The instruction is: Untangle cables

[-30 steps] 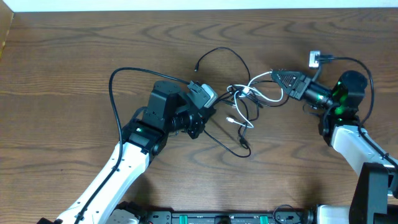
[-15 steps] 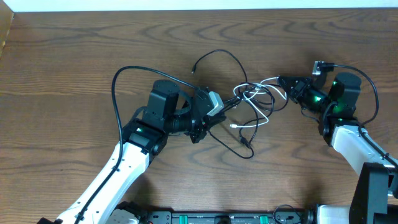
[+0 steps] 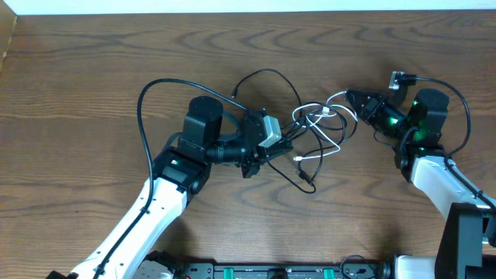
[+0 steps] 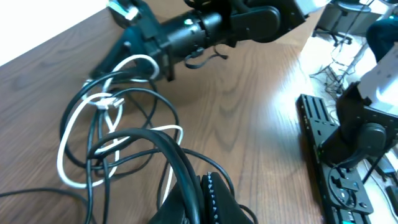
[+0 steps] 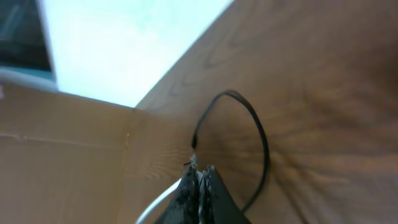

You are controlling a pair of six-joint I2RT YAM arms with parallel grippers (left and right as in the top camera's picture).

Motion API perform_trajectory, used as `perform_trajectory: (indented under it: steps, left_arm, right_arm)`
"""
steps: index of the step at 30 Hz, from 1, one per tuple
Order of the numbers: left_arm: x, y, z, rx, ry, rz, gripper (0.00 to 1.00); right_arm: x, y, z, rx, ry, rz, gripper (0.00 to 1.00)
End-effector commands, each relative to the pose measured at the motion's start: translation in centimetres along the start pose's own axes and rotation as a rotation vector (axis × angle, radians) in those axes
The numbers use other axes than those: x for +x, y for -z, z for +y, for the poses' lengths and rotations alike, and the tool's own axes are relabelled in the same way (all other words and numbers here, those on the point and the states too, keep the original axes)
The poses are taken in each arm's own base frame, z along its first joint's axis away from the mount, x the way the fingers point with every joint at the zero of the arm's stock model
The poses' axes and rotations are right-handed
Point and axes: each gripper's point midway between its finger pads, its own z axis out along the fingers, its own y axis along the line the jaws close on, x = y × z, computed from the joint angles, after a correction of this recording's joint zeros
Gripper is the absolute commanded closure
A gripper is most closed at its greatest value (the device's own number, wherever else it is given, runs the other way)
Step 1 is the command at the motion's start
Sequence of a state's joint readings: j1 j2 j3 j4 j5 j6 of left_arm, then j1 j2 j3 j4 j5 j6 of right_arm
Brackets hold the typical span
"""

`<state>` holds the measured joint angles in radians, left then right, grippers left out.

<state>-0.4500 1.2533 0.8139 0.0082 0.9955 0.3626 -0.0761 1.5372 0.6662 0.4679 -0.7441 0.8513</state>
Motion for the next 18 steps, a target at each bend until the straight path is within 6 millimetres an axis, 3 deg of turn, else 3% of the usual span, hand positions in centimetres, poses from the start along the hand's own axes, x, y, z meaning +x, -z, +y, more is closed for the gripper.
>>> perform_trajectory:
  steps: [1, 6, 12, 18]
  left_arm:
    - [-0.9, -0.6, -1.7, 0.072, -0.026, -0.024, 0.92]
    - [-1.5, -1.4, -2.8, 0.101, -0.063, -0.036, 0.92]
    - [-1.2, -1.6, -2.0, 0.054, -0.058, -0.021, 0.92]
    - [-0.9, -1.6, -1.0, -0.006, -0.038, -0.002, 0.92]
  right_arm:
    - [0.4, -0.6, 2.0, -0.056, 0.094, 0.006, 0.99]
    - [0.9, -1.7, 4.0, -0.095, 0.159, -0.013, 0.99]
    - [1.5, -2.3, 5.4, -0.130, 0.195, -0.017, 0.99]
    - [1.4, -2.3, 5.2, -0.121, 0.215, -0.021, 0.99]
